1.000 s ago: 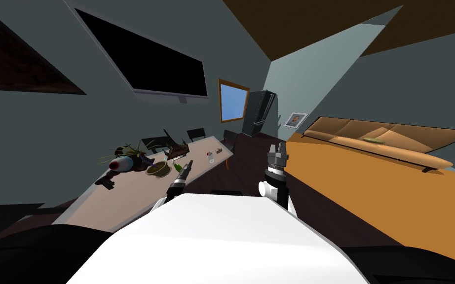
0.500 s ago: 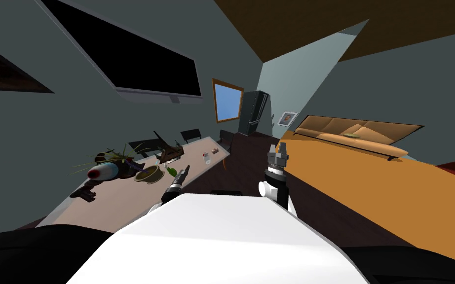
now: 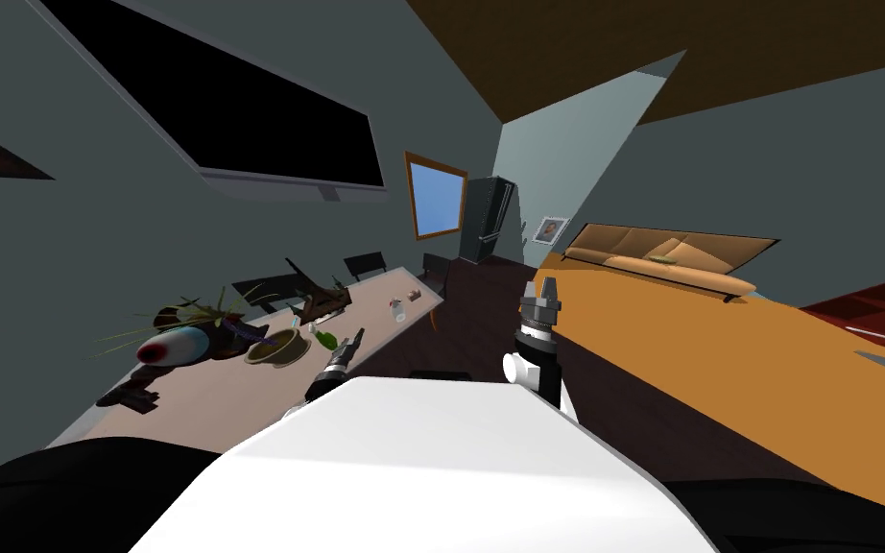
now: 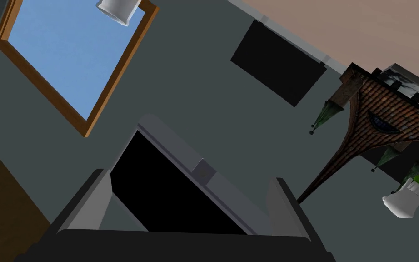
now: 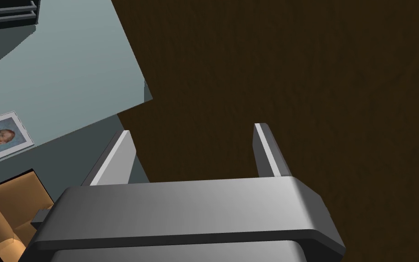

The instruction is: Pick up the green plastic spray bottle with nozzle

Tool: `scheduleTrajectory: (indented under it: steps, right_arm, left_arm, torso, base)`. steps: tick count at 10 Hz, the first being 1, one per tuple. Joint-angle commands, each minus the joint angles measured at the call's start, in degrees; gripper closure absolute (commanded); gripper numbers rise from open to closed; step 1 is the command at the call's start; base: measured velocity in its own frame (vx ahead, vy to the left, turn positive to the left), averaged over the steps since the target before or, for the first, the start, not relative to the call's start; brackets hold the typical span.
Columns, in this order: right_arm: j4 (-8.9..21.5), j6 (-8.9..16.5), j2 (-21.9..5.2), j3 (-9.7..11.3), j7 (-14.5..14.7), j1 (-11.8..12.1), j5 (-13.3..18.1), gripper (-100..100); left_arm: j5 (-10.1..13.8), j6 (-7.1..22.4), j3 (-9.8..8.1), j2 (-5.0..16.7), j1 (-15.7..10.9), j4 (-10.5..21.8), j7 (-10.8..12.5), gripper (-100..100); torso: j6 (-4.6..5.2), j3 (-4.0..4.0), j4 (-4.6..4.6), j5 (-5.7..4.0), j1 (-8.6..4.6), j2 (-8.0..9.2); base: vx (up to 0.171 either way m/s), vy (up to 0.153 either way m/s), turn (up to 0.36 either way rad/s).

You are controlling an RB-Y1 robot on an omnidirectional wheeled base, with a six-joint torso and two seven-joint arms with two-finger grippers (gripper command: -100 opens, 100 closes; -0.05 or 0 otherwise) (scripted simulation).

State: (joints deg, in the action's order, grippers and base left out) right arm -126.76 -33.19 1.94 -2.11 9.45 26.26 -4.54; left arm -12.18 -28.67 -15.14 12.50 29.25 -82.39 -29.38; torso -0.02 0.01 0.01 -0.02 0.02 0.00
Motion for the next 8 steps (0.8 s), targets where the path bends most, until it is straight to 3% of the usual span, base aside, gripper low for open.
scheduleTrajectory:
  steps: [1,4,5,8]
  right_arm:
    - [0.0,0.0,0.0,0.0,0.0,0.0,0.0,0]
    - [0.0,0.0,0.0,0.0,0.0,0.0,0.0,0]
    - [0.0,0.0,0.0,0.0,0.0,0.0,0.0,0]
    - [0.0,0.0,0.0,0.0,0.0,0.0,0.0,0]
  left_arm:
    - [-0.2,-0.4,-0.79,0.0,-0.5,2.9,-1.0,-100]
    - [-0.5,0.7,-3.60,0.6,-0.6,7.7,-3.4,-100]
    - [-0.5,0.7,-3.60,0.6,-0.6,8.5,-3.4,-100]
    - [-0.6,2.6,-7.93,1.7,-0.8,15.8,-6.6,-100]
  torso:
    - [0.00,0.00,0.00,0.00,0.00,0.00]
    - [-0.02,-0.01,0.00,0.01,0.03,-0.01]
    - [0.00,-0.01,0.00,0.01,0.04,-0.02]
    - [0.00,-0.04,-0.02,0.02,0.11,-0.07]
  base:
    - [0.019,-0.007,-0.070]
    - [0.021,-0.004,-0.111]
    - [0.020,0.003,-0.073]
    - [0.042,0.017,-0.185]
